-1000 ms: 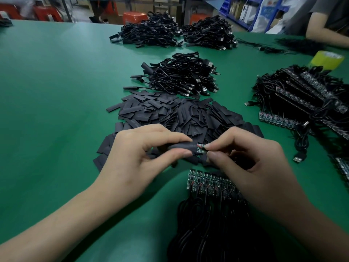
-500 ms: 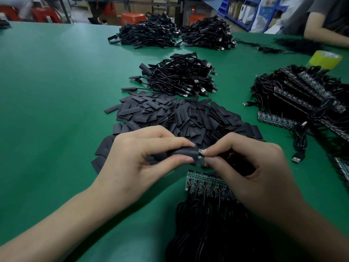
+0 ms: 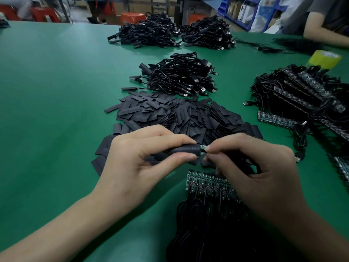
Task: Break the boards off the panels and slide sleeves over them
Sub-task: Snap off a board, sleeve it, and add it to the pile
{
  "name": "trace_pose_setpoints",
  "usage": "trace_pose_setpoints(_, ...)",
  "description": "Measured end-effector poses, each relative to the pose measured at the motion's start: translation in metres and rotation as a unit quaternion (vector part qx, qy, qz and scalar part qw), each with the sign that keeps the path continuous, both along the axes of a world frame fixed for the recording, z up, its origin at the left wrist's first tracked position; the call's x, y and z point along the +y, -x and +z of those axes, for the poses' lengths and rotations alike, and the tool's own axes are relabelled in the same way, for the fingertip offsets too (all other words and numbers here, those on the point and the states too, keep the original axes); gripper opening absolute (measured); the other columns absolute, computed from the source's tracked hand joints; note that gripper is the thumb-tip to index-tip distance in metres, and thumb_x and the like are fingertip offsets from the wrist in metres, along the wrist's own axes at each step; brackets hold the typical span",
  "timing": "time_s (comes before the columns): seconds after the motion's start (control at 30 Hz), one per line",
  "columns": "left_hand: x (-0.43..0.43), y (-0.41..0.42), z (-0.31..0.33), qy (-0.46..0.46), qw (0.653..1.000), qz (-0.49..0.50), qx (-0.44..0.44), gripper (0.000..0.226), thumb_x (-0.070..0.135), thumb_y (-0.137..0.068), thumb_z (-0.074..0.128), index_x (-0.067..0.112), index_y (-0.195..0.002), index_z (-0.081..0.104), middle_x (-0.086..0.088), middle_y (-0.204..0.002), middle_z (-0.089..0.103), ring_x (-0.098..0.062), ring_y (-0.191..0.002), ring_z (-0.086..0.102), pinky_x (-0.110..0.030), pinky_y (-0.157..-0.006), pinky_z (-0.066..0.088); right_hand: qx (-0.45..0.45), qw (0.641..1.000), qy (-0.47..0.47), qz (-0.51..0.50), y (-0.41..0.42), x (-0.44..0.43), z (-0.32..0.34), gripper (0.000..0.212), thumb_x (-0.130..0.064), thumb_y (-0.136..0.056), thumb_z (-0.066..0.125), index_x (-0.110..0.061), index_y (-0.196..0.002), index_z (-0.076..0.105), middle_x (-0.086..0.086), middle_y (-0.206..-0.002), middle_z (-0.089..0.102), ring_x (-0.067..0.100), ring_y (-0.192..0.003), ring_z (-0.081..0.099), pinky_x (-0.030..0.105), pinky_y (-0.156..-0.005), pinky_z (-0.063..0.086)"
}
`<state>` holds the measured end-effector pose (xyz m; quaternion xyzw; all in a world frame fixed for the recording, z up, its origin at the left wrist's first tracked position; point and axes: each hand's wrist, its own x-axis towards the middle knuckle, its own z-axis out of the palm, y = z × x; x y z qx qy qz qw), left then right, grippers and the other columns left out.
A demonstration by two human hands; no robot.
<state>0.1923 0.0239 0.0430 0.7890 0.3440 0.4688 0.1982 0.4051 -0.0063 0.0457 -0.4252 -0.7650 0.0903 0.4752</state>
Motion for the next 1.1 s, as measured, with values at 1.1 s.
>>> trace_pose_setpoints(1.1,0.0,-0.002,0.0,-0.011,0.994,0.1,-0.033,0.035,0.033,-0.082,0.08,0.021,-0.115,0.074,0.007,-0.093,0.07,-0.009,-0.084,0.066,-0.019,-0.081,0.049,0.01,0.998,0.065,-0.02,0.01,-0.004,-0.005,0.011,-0.025,-0.096,0.068,-0.021,-0.087,0.07,-0.011,-0.068,0.066,0.008,-0.063,0.066,0.025,-0.057,0.049)
